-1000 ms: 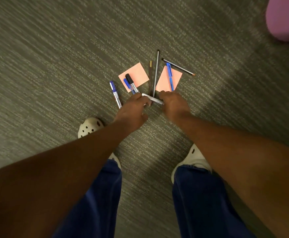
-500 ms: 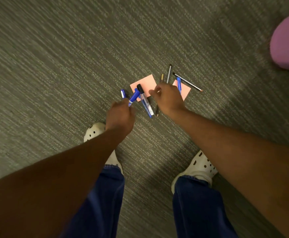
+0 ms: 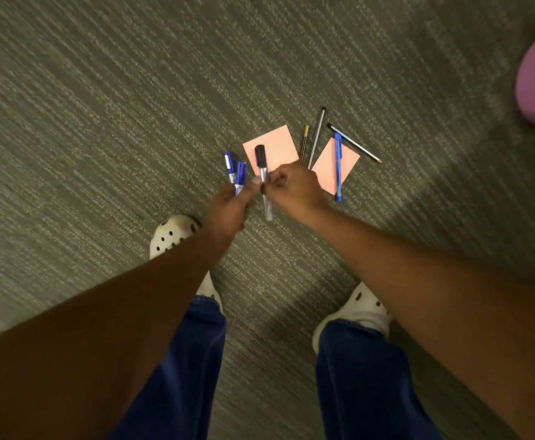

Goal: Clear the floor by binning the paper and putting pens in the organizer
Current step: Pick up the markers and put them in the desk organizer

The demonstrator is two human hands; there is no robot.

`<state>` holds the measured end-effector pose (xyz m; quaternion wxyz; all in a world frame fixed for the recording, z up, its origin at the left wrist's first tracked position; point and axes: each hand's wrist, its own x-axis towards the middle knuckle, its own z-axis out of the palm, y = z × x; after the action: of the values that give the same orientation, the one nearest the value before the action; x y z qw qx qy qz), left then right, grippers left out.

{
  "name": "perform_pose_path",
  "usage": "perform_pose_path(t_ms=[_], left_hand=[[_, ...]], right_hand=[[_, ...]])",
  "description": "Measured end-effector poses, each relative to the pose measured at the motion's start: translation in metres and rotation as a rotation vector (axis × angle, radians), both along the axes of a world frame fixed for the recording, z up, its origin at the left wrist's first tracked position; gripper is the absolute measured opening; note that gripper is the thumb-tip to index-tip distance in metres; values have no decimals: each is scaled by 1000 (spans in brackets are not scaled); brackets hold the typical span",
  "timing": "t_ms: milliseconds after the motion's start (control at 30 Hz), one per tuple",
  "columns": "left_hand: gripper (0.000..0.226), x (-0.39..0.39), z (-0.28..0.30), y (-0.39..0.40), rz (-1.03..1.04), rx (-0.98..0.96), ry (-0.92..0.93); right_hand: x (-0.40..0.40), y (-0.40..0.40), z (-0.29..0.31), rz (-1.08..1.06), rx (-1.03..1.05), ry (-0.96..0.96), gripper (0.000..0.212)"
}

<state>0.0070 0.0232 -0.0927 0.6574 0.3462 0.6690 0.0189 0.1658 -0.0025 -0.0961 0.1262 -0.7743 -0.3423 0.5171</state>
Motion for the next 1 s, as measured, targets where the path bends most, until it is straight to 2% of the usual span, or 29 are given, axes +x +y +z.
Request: perform_pose_path(t_ms=[100,167,267,367,433,533,633,700,833,933,1000], left_hand=[[27,13,1,-3,55,-34,-11],[26,15,1,1,138,-4,113],[27,7,-2,16,276,47,244],[27,-5,-4,30,332,91,234],[14,-15,-4,36,343,117,203],[8,-28,0,38,339,107,158],[7,-35,11,39,330,88,123],[6,-34,24,38,324,74,80],[2,-17,71,29,286,33,13],[18,12,130,25,200,-22,-34],[22,35,181,28,127,-51,-128]], right_hand=[[-12,-12,17,72,74,199,3],[-17,-13,13,49,41,256,5],[-29,1,-5,-18,-3,121,11],[-57,22,-28,121,-83,-85,23],[-75,37,-32,223,-75,-181,29],[-83,50,-40,291,-56,-261,25],[-72,49,-37,285,-104,-200,23],[-59,44,-17,219,-100,-95,18],[-28,17,42,-72,-12,124,11],[-1,-1,112,-286,81,270,16],[19,-7,165,-410,142,352,22]])
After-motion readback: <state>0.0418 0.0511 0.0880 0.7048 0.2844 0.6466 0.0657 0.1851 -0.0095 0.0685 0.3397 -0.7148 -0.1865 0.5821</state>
